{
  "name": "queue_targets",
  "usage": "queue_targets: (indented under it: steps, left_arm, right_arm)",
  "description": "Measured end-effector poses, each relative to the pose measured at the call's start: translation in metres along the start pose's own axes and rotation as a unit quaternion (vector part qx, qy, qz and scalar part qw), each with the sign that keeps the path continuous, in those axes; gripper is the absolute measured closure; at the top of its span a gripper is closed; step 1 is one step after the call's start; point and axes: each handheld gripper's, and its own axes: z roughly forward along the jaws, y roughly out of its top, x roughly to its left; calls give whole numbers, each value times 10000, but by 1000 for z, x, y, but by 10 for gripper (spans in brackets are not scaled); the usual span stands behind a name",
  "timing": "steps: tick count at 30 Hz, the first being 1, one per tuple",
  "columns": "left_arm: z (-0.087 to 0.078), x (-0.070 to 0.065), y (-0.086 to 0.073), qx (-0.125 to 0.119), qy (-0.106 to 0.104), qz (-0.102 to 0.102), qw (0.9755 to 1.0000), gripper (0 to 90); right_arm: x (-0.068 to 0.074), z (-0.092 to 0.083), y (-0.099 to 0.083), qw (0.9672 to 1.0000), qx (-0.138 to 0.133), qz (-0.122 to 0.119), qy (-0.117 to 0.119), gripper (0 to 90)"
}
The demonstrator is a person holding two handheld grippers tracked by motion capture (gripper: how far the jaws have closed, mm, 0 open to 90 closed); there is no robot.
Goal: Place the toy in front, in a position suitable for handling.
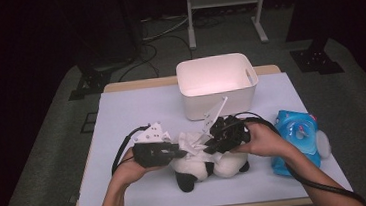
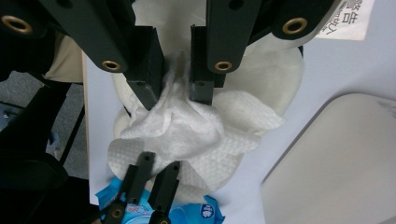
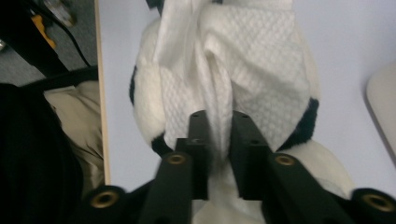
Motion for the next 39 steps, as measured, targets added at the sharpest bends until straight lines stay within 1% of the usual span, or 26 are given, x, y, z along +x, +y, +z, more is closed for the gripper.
queue_targets:
  steps: [1,2,4,5,6,7,10,12,18,20,21,23,24,26,27,28,30,31,32,33,34,36,39]
  left_arm:
    - [0,0,0,-1,-9,7,10000,768]
    - [0,0,0,6,-9,14,10000,766]
    - [1,-1,1,1,-10,33,10000,763]
    - [1,-2,1,8,-15,46,10000,759]
    - [1,-2,1,0,-9,45,10000,757]
    - [1,-2,1,9,-7,61,10000,756]
    - [1,-2,1,10,-10,83,10000,750]
    - [1,-2,1,15,-9,115,9999,748]
    - [2,-5,2,65,-1,218,9997,741]
    - [3,-6,2,79,-65,286,9995,718]
    - [4,-7,3,104,-97,341,9993,695]
    - [5,-8,3,137,-113,330,9993,648]
    - [6,-9,3,141,-141,316,9993,599]
    - [5,-8,3,202,-182,310,9992,554]
    - [4,-8,3,203,-200,290,9992,517]
    - [4,-9,3,189,-153,269,9993,444]
    - [1,-8,2,226,-31,266,9994,358]
    - [0,-8,2,223,82,260,9994,293]
    - [0,-7,1,254,152,216,9993,257]
    - [-1,-5,0,331,153,212,9991,244]
    - [0,-4,-2,364,188,194,9990,229]
    - [0,-1,-6,447,206,124,9987,203]
    - [3,2,-10,530,143,93,9985,208]
  right_arm:
    - [0,0,1,10000,-47,8,-3,819]
    - [-2,1,4,9998,-153,46,73,833]
    - [-3,1,8,9996,-259,65,91,833]
    - [-4,2,11,9992,-350,101,163,833]
    - [-4,2,13,9989,-385,140,225,833]
    - [-5,3,15,9987,-437,123,250,833]
    - [-4,4,22,9983,-479,134,319,816]
    - [-4,5,25,9979,-481,101,427,764]
    - [-6,6,29,9981,-433,153,420,701]
    - [-5,8,31,9987,-363,83,355,683]
    - [-5,10,33,9989,-289,58,354,673]
    - [-3,14,36,9993,-183,-44,314,670]
    - [-2,17,37,9995,-125,-85,286,691]
    - [0,21,38,9995,-67,-131,264,747]
    - [1,22,39,9997,-38,-116,232,762]
    - [1,23,39,9997,-17,-121,197,777]
    - [0,23,38,9997,26,-85,247,814]
    - [0,23,38,9996,12,-124,261,822]
    - [0,22,37,9996,13,-135,250,830]
    - [1,21,36,9996,54,-112,248,835]
    - [0,20,35,9996,68,-151,240,837]
    - [1,17,33,9996,113,-140,220,841]
    - [2,15,31,9996,128,-175,193,841]
